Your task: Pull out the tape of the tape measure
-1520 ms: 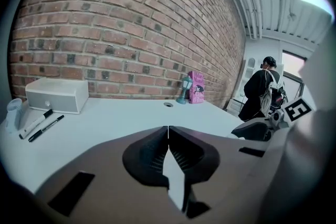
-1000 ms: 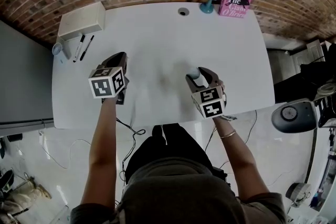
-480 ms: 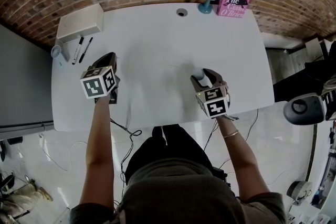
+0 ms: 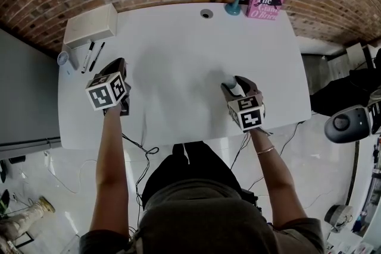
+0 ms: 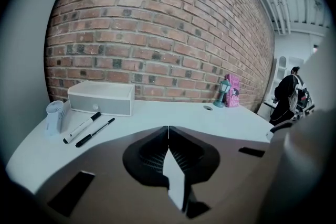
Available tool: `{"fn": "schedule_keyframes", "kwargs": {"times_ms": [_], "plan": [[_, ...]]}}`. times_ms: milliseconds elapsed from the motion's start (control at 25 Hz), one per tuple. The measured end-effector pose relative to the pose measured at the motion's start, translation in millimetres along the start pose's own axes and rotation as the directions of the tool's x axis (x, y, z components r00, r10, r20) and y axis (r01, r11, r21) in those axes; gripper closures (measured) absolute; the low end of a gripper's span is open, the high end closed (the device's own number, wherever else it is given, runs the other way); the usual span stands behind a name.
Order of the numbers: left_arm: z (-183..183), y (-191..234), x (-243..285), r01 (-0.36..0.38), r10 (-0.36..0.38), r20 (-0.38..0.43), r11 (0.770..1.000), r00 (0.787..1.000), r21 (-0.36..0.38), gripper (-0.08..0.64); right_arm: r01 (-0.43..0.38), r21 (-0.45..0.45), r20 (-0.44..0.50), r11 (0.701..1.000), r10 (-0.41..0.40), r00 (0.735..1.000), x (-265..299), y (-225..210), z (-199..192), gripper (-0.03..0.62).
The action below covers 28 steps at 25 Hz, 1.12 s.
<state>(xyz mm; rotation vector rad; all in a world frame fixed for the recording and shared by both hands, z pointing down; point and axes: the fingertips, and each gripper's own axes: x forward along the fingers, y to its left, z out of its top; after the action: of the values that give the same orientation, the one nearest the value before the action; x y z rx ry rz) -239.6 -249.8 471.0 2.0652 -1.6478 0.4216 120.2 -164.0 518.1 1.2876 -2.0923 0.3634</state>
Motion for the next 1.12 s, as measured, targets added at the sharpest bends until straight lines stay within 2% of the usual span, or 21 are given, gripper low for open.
{"fn": "schedule_keyframes", "kwargs": {"times_ms": [360, 640, 1120], "plan": [[-8.5, -29.2, 14.8, 0.077, -0.078, -0.028, 0.997, 0.997, -0.011, 0.535, -0.003, -0.029, 0.012, 1.000, 0.004, 1.000, 12.2, -4.8, 18.1, 0.370], [-6.6, -34.2, 30.0, 0.088, -0.089, -0.032, 0.995, 0.996, -0.036, 0.535, 0.016, -0.012, 0.003, 1.000, -0.016, 1.000, 21.3, -24.6, 19.9, 0.370], [-16.5, -46.9, 60.1, 0.087, -0.090, -0.086, 0.995, 0.992, -0.038, 0.535, 0.033, 0.025, -0.031, 0.999, -0.032, 0.999, 45.3, -54.1, 15.3, 0.370]]}}
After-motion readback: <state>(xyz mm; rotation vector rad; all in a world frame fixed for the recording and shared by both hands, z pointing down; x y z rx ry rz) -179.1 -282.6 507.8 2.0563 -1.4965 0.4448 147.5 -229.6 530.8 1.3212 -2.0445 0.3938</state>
